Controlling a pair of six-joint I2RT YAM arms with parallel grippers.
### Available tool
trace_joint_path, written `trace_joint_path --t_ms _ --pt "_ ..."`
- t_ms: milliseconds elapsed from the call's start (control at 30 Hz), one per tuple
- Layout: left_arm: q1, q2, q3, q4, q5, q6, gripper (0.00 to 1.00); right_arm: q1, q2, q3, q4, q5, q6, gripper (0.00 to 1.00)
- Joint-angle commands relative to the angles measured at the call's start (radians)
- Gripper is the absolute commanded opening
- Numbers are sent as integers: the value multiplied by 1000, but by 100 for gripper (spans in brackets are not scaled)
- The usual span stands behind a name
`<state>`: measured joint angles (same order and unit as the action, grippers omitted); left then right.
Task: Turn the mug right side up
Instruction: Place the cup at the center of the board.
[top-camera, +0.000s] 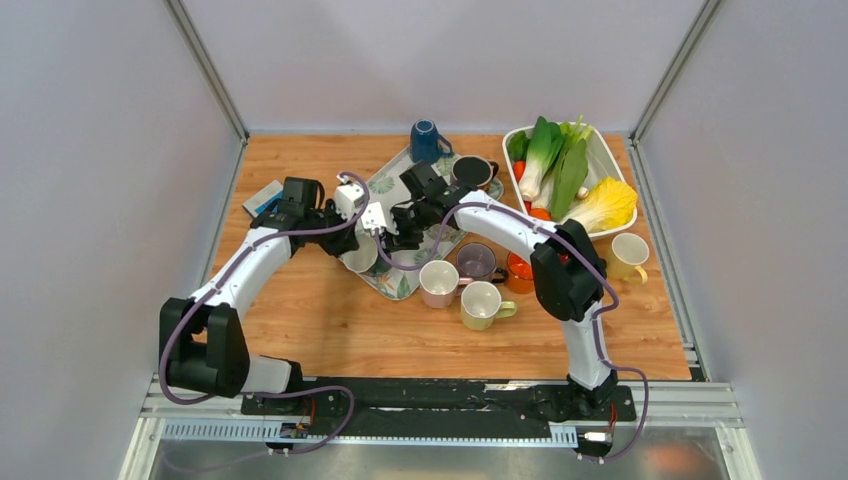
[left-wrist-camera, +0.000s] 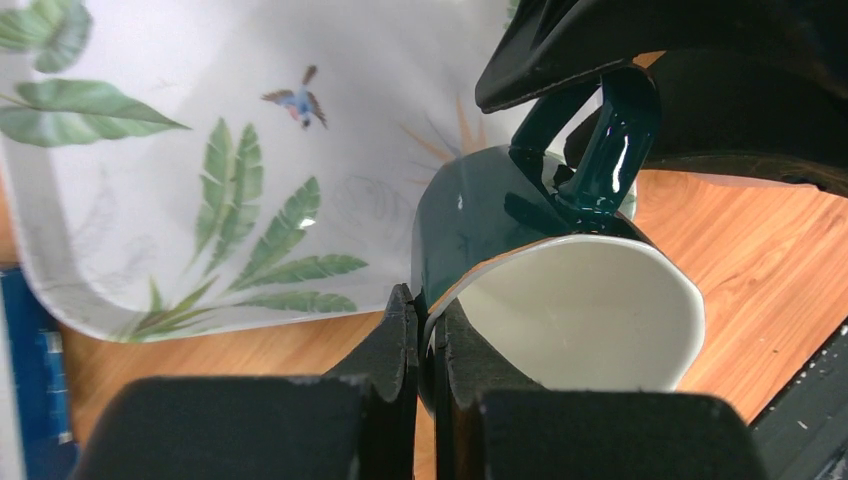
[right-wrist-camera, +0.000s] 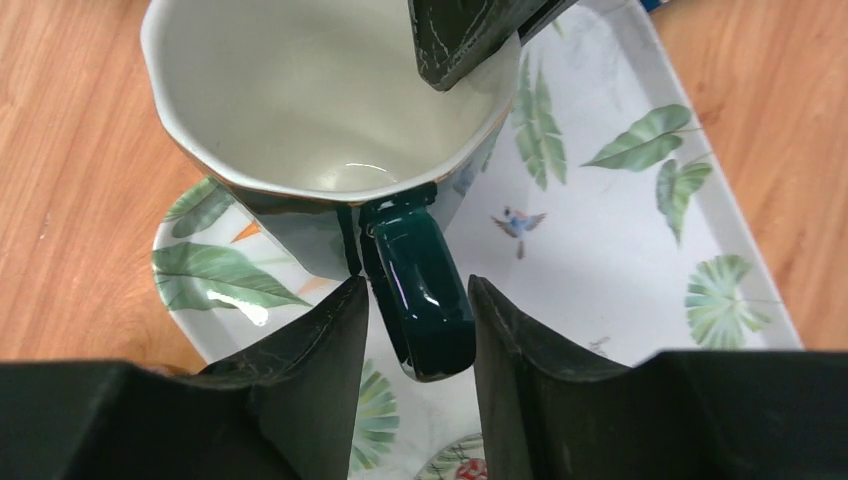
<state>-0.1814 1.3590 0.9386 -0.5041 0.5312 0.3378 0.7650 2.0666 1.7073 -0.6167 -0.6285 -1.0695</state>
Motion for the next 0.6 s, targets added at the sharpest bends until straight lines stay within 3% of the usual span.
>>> trace_joint_path --t_ms 0,233,333,400,467,567 --pt "-6 9 135 0 78 62 0 38 -27 58 12 -24 -5 44" --pt "-6 47 206 -32 64 70 0 60 -13 54 6 7 -25 23" --pt "-7 61 229 -30 68 34 0 66 4 57 6 18 -27 0" --pt "-7 60 238 -22 68 10 5 69 8 56 18 27 -19 0" --pt "-6 52 239 -9 51 -14 28 66 1 46 56 47 10 0" --pt "-5 11 217 40 -49 -52 49 52 -25 34 115 57 60 0"
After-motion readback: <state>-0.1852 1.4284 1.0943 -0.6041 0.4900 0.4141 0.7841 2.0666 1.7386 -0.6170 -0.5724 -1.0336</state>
